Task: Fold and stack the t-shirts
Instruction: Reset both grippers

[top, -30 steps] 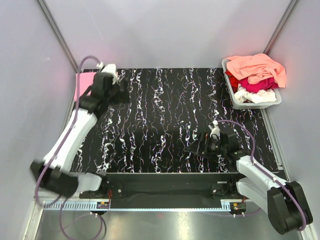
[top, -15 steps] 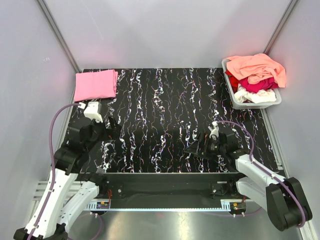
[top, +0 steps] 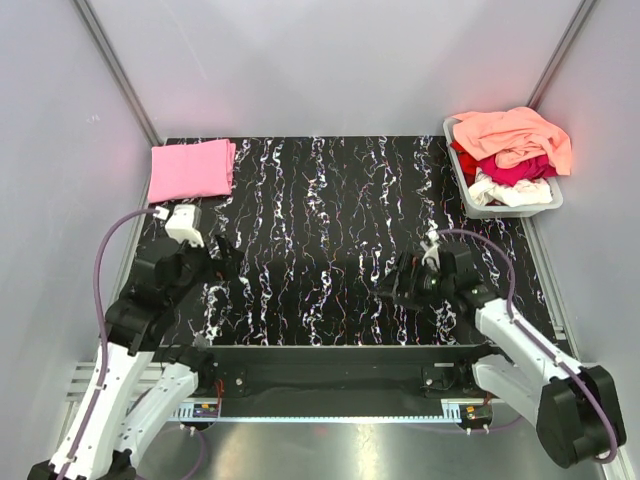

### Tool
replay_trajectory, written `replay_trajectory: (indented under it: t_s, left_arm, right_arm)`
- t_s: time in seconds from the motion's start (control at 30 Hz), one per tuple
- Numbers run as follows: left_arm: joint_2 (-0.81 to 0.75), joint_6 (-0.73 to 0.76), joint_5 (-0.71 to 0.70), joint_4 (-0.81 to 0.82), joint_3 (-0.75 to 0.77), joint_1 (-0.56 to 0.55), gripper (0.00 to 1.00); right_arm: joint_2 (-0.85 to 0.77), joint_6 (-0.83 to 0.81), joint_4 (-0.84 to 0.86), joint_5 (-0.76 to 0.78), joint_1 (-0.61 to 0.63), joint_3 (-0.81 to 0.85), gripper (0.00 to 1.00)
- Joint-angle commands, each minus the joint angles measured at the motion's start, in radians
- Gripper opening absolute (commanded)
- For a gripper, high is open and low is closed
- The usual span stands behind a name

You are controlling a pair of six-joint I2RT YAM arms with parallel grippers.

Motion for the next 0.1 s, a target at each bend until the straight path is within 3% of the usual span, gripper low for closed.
replay_trajectory:
  t_s: [0.0, 0.07]
  left_arm:
    - [-0.028, -0.013, 0.019, 0.058, -0.001, -0.003, 0.99]
    - [-0.073, -0.037, -0.049, 0.064, -0.001, -0.003, 0.99]
  right_arm:
    - [0.052, -0.049, -0.053, 0.053, 0.008, 0.185, 1.00]
    - [0.089, -0.090, -0.105, 0.091, 0.010, 0.262, 1.00]
